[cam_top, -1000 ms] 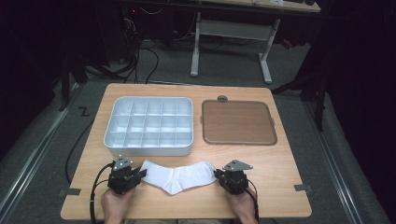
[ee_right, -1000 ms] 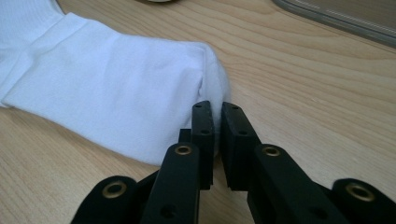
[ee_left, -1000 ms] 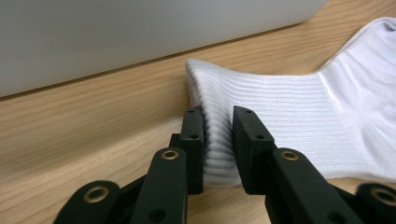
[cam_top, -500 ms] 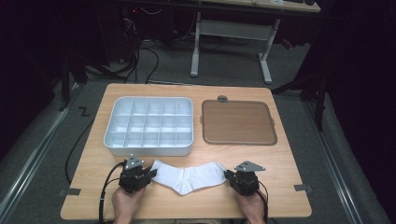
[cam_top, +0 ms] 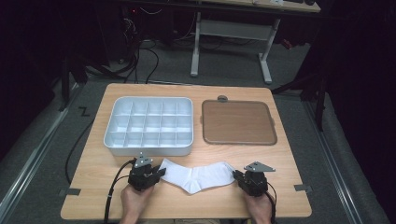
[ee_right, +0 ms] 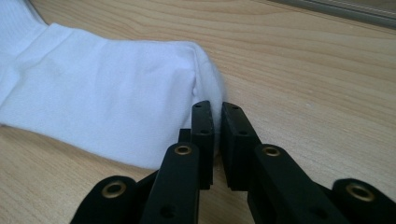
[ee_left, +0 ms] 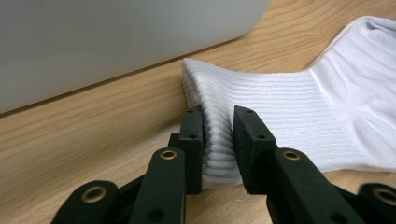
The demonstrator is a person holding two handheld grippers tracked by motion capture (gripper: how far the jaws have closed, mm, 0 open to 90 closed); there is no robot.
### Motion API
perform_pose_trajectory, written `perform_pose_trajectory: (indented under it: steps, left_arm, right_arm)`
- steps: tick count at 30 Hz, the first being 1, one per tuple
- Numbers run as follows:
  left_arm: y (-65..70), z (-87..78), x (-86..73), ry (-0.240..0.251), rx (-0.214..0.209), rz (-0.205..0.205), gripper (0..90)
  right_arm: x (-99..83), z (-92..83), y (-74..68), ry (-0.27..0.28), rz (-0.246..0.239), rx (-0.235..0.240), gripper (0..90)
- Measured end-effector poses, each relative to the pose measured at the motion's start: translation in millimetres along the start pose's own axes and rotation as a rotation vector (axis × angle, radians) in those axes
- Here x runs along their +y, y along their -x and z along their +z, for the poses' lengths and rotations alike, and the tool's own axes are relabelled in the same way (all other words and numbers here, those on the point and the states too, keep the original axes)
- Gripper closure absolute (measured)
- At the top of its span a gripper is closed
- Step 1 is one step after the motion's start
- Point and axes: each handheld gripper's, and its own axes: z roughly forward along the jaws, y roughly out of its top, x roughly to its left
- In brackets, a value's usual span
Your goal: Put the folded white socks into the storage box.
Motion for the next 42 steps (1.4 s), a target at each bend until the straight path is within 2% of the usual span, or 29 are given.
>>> perform_pose_trajectory:
  steps: [5,6,9,11,14,16,20,23,26,31,36,39,42]
  left_arm:
    - [-0.4,0.9,0.8,0.009,0.01,-0.009,69.7]
    - [-0.7,1.2,1.4,0.011,0.018,-0.009,66.5]
    - [-0.8,1.6,4.2,0.001,0.047,-0.016,50.2]
    - [0.3,0.7,6.0,0.001,0.059,-0.021,39.9]
    - [2.0,-2.9,6.3,0.0,0.06,-0.017,35.4]
    - [3.0,-4.7,5.9,0.005,0.071,-0.014,34.0]
    - [3.4,-7.2,6.3,-0.011,0.074,-0.043,34.6]
    - [5.0,-7.8,2.9,-0.027,0.074,-0.045,37.1]
    - [6.4,-7.3,0.3,-0.037,0.078,-0.044,38.5]
    - [9.5,-5.7,-1.8,-0.03,0.081,-0.048,37.9]
    - [12.8,-3.5,-3.6,-0.031,0.098,-0.03,38.4]
    - [14.2,-2.5,-6.1,-0.013,0.118,-0.005,43.0]
    - [16.1,-1.6,-7.4,-0.012,0.12,0.007,48.8]
  right_arm:
    - [1.0,0.3,1.8,-0.005,-0.003,-0.003,83.3]
    - [1.1,0.5,2.4,-0.003,-0.004,-0.006,81.4]
    - [2.3,0.4,3.8,-0.004,0.011,-0.027,67.1]
    - [3.2,-2.5,5.0,0.017,0.025,-0.023,61.1]
    - [5.7,-6.9,2.8,0.046,0.023,-0.026,56.5]
    - [9.8,-9.7,-1.4,0.06,0.003,-0.006,55.8]
    - [21.8,-12.6,-19.0,0.067,-0.061,0.03,55.7]
    - [28.6,-10.7,-32.5,0.078,-0.098,0.065,56.1]
    - [33.8,-3.2,-49.1,0.067,-0.12,0.118,57.7]
    - [38.2,12.1,-72.6,0.058,-0.161,0.194,65.7]
    - [39.6,21.5,-85.1,0.033,-0.194,0.213,71.7]
    - [39.4,26.3,-87.4,0.025,-0.195,0.211,74.5]
    - [38.6,30.0,-88.2,0.013,-0.192,0.21,77.2]
